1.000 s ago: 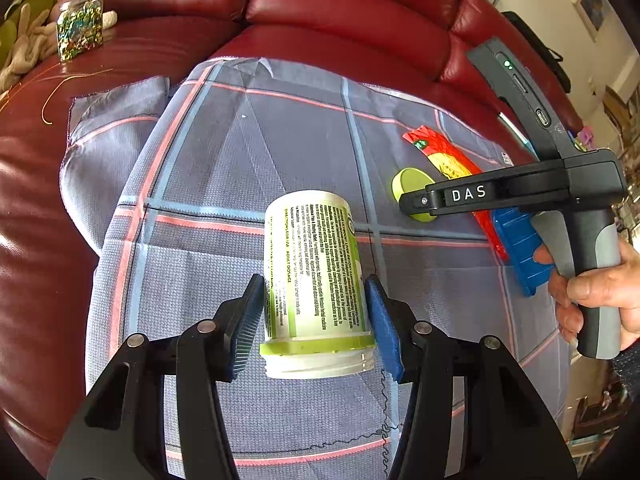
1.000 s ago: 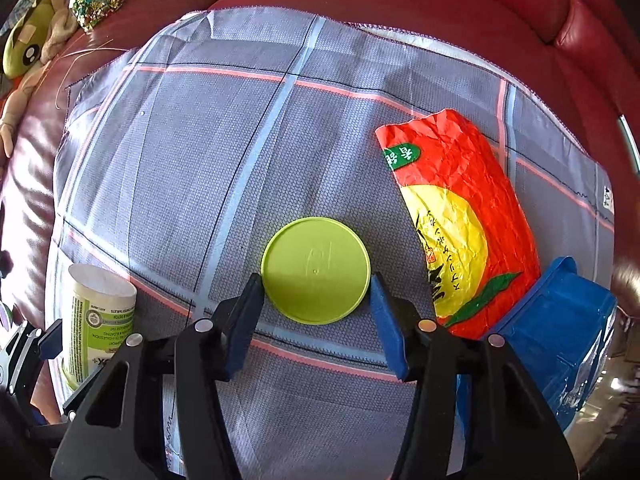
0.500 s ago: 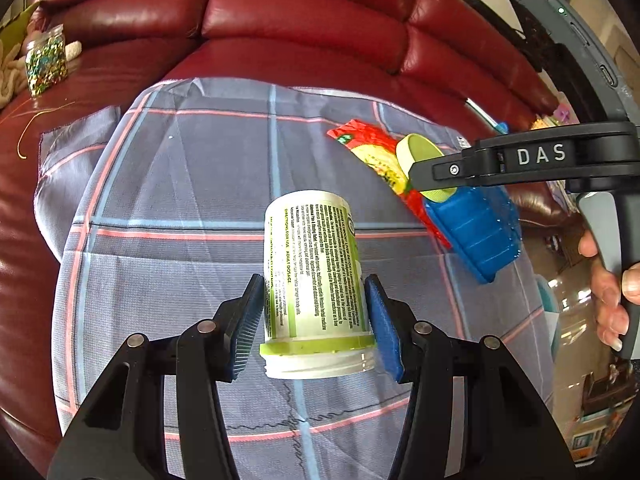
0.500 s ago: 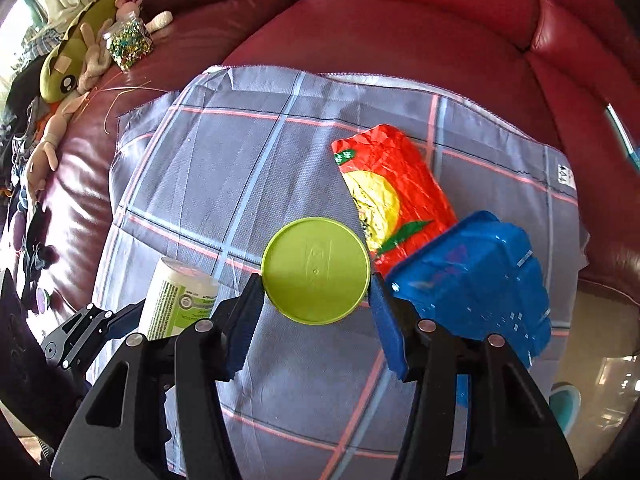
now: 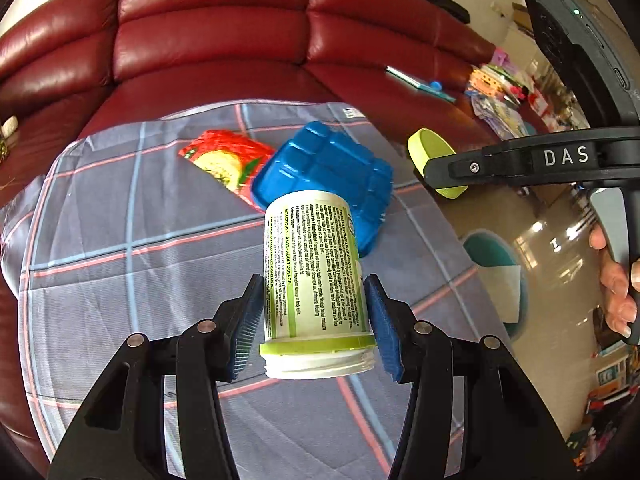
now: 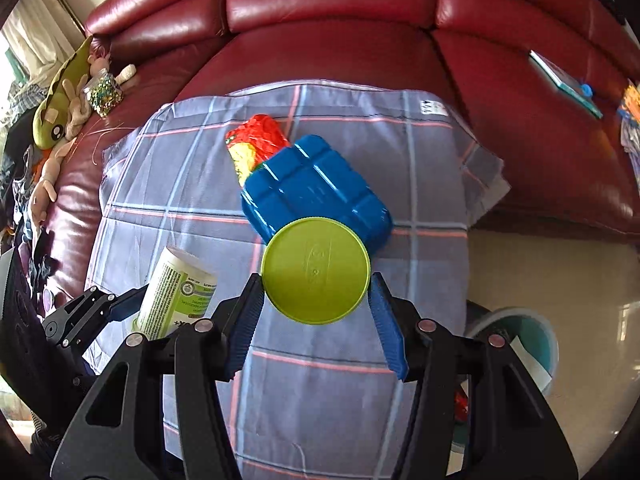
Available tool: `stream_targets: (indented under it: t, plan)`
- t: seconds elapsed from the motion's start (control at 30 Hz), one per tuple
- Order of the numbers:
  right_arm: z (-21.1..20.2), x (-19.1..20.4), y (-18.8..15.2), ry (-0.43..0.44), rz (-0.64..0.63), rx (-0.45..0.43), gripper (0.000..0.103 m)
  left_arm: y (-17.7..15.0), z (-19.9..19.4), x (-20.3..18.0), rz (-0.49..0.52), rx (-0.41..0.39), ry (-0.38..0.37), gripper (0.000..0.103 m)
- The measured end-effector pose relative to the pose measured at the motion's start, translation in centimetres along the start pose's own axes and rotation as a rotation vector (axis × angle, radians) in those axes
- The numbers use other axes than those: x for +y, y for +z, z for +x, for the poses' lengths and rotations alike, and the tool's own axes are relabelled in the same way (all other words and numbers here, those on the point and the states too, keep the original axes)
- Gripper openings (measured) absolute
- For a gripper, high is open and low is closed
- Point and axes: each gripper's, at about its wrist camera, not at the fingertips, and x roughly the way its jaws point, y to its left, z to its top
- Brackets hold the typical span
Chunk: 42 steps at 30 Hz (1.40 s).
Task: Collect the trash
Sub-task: 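Carry the white bottle and green lid over the teal bin, then open both tools to drop the bottle and lid into the bin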
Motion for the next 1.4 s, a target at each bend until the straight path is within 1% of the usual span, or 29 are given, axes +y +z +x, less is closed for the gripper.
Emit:
stream_targets:
  t: [0.3,0.37,0.53,0.73,0.87,1.03,1.17,1.4]
  plan:
    - [-4.6,-9.8,-6.9,-0.002,0.141,-0.060,0.052,-0.1,1.4,-9.5,0.141,0.039,-0.057,0.052]
    - [-5.4,-12.1,-8.6,-0.015,0.175,-0.070,0.051,-0.1,1.8,-11.7,0.176,0.048,-0.071,0.052]
    - [-6.3,-17.7,-12.8,-0.046,0.266,-0.067,0.052,-0.2,3.5,-17.1,0.250,0.071,-0.116,0.052]
    - [-6.7,-23.0,-16.4,-0.058,0.355,-0.065,0.052,-0.2,6.9,-22.8,0.324,0.127,-0.146,0.052]
    - [-6.8,-25.3,-17.8,-0.056,0.392,-0.065,0.052,-0.4,9.4,-26.2,0.380,0.167,-0.157,0.052]
    - [-6.1,-27.2,-18.5,-0.049,0.428,-0.056,0.052,-0.9,12.3,-28.8,0.410,0.209,-0.189,0.052]
    - [-5.1,-28.4,-18.6,-0.043,0.446,-0.039,0.052,-1.5,14.4,-30.0,0.431,0.243,-0.197,0.052]
    - [-4.0,-29.8,-18.3,-0.044,0.472,-0.022,0.052,-2.1,18.0,-31.4,0.436,0.317,-0.224,0.054]
